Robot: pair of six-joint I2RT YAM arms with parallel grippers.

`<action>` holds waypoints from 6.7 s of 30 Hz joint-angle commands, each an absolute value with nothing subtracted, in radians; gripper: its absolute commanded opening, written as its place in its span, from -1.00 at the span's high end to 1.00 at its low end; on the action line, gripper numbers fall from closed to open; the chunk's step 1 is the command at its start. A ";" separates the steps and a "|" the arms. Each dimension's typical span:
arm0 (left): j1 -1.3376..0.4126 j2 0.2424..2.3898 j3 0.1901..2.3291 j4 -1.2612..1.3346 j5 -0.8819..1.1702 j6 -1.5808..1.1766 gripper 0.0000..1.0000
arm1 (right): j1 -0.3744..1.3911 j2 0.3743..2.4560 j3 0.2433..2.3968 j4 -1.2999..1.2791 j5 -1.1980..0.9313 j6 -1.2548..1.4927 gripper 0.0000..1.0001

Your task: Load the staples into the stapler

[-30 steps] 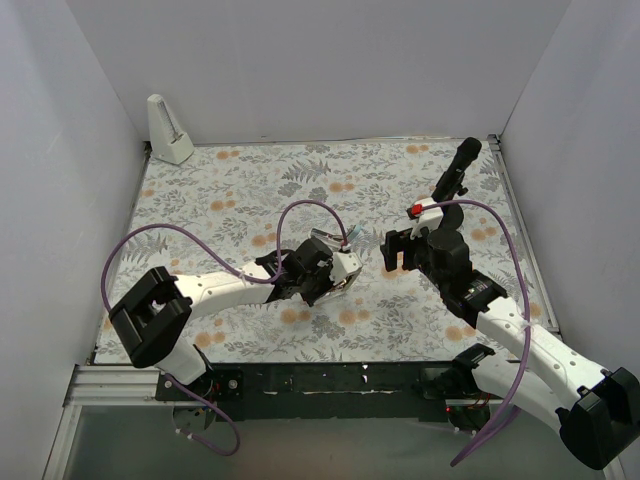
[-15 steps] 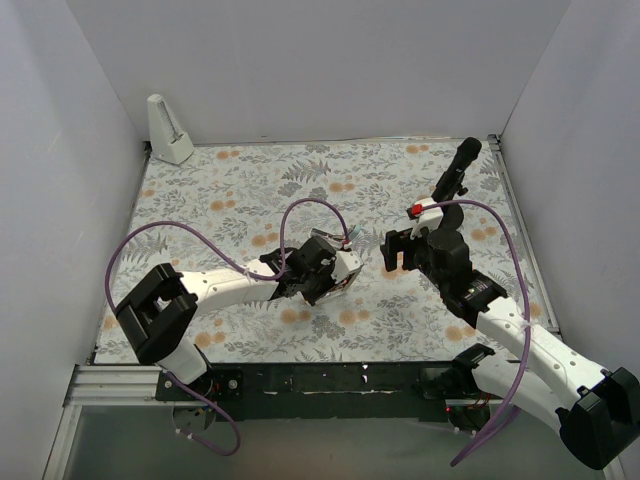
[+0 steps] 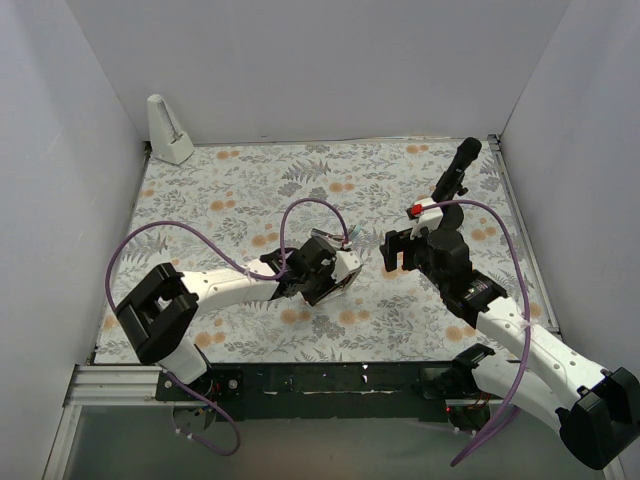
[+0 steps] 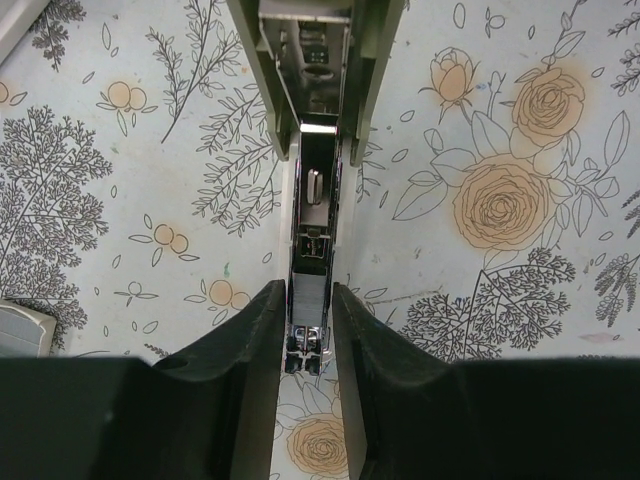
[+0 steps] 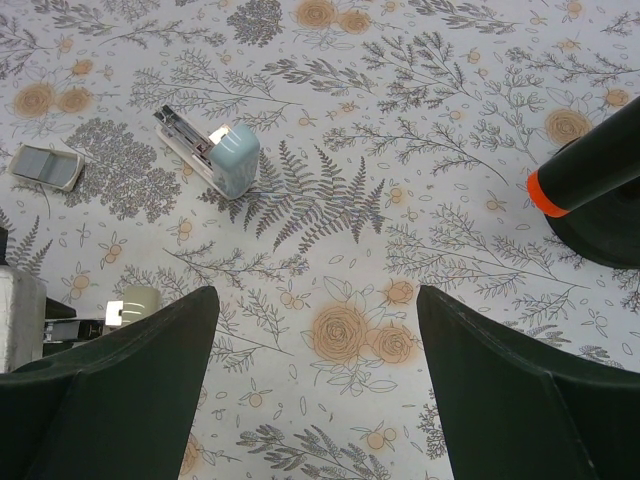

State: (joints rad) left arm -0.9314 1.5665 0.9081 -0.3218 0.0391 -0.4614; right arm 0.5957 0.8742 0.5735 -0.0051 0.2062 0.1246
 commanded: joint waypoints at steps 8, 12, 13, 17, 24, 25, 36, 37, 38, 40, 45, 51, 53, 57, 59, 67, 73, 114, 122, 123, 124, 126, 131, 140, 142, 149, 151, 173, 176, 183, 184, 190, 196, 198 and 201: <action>-0.934 1.559 0.920 -0.331 -0.018 -0.480 0.35 | 0.594 0.873 0.586 0.020 0.195 0.115 -0.77; -0.933 1.503 0.919 -0.295 -0.063 -0.531 0.23 | 0.595 0.879 0.600 0.006 0.160 0.118 -0.76; -0.933 1.487 0.917 -0.281 -0.072 -0.550 0.12 | 0.595 0.884 0.604 0.002 0.149 0.118 -0.76; -0.928 1.372 0.861 -0.181 -0.133 -0.703 -0.36 | 0.595 0.905 0.633 -0.031 0.081 0.118 -0.74; -0.902 1.210 0.718 -0.143 -0.202 -1.061 -0.33 | 0.595 0.965 0.681 -0.077 -0.055 0.115 -0.72; -0.899 1.192 0.700 -0.140 -0.202 -1.084 -0.33 | 0.595 0.980 0.684 -0.080 -0.064 0.117 -0.72; -0.897 1.428 0.842 -0.265 -0.331 -1.206 -0.35 | 0.595 1.042 0.698 -0.084 -0.081 0.114 -0.71; -0.897 1.445 0.854 -0.264 -0.330 -1.207 -0.35 | 0.595 1.040 0.696 -0.086 -0.080 0.112 -0.71; -0.897 1.457 0.871 -0.268 -0.331 -1.210 -0.35 | 0.595 1.040 0.695 -0.087 -0.080 0.110 -0.71; -0.897 1.488 0.887 -0.275 -0.330 -1.209 -0.35 | 0.595 1.039 0.693 -0.092 -0.077 0.110 -0.71; -0.897 1.522 0.913 -0.282 -0.302 -1.180 -0.33 | 0.595 1.035 0.689 -0.091 -0.068 0.106 -0.71; -0.897 1.523 0.913 -0.305 -0.299 -1.155 -0.33 | 0.595 1.038 0.687 -0.089 -0.064 0.101 -0.71; -0.897 1.523 0.911 -0.307 -0.290 -1.149 -0.33 | 0.595 1.037 0.687 -0.089 -0.064 0.101 -0.71; -0.897 1.532 0.914 -0.307 -0.273 -1.132 -0.33 | 0.595 1.037 0.689 -0.089 -0.064 0.100 -0.71; -0.902 1.540 0.919 -0.307 -0.267 -1.124 -0.33 | 0.595 1.039 0.689 -0.089 -0.064 0.098 -0.71; -0.910 1.554 0.928 -0.319 -0.268 -1.109 -0.33 | 0.595 1.042 0.692 -0.091 -0.061 0.097 -0.71; -0.911 1.557 0.928 -0.337 -0.276 -1.104 -0.33 | 0.595 1.045 0.692 -0.091 -0.061 0.095 -0.71; -0.922 1.491 0.928 -0.374 -0.290 -1.057 -0.33 | 0.595 1.039 0.690 -0.094 -0.058 0.094 -0.71; -0.919 1.307 0.832 -0.284 -0.353 -1.204 -0.34 | 0.595 1.052 0.712 -0.101 -0.110 0.095 -0.70; -0.916 1.278 0.787 -0.255 -0.351 -1.256 -0.34 | 0.595 1.054 0.715 -0.103 -0.120 0.094 -0.70; -0.914 1.231 0.766 -0.241 -0.345 -1.291 -0.34 | 0.595 1.058 0.721 -0.103 -0.147 0.094 -0.69; -0.907 1.180 0.692 -0.197 -0.333 -1.386 -0.34 | 0.595 1.075 0.732 -0.103 -0.181 0.094 -0.67; -0.890 1.053 0.543 -0.120 -0.292 -1.584 -0.29 | 0.595 1.130 0.756 -0.100 -0.265 0.112 -0.60; -0.864 1.035 0.384 0.083 -0.213 -1.776 -0.04 | 0.595 1.207 0.781 -0.075 -0.273 0.155 -0.38; -0.851 1.049 0.376 0.098 -0.196 -1.786 -0.01 | 0.595 1.216 0.787 -0.069 -0.256 0.172 -0.33; -0.818 1.075 0.337 0.169 -0.140 -1.815 0.04 | 0.595 1.232 0.793 -0.057 -0.265 0.189 -0.21; -0.815 1.086 0.339 0.172 -0.124 -1.816 0.04 | 0.595 1.241 0.795 -0.058 -0.275 0.190 -0.13; -0.805 1.268 0.411 0.202 -0.002 -1.781 0.28 | 0.659 1.221 0.824 -0.124 -0.189 0.163 0.43; -0.805 1.295 0.431 0.207 0.044 -1.766 0.29 | 0.683 1.209 0.824 -0.124 -0.147 0.156 0.46; -0.805 1.341 0.460 0.204 0.072 -1.752 0.28 | 0.765 1.190 0.805 -0.117 -0.022 0.120 0.53; -0.805 1.345 0.463 0.203 0.074 -1.750 0.29 | 0.791 1.189 0.802 -0.115 0.024 0.117 0.55; -0.804 1.371 0.482 0.196 0.081 -1.744 0.31 | 0.902 1.184 0.773 -0.101 0.175 0.091 0.62; -0.804 1.387 0.494 0.193 0.089 -1.743 0.34 | 0.991 1.192 0.747 -0.069 0.228 0.090 0.66; -0.804 1.388 0.495 0.192 0.089 -1.743 0.34 | 1.017 1.193 0.735 -0.051 0.242 0.091 0.66; -0.804 1.388 0.495 0.190 0.089 -1.743 0.35 | 1.064 1.207 0.732 -0.040 0.285 0.086 0.67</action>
State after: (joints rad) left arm -0.8051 1.3865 0.4614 0.1917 0.0772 -1.7576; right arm 1.0073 1.2034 0.7513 -0.0761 0.2497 0.0753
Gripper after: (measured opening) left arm 0.332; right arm 0.260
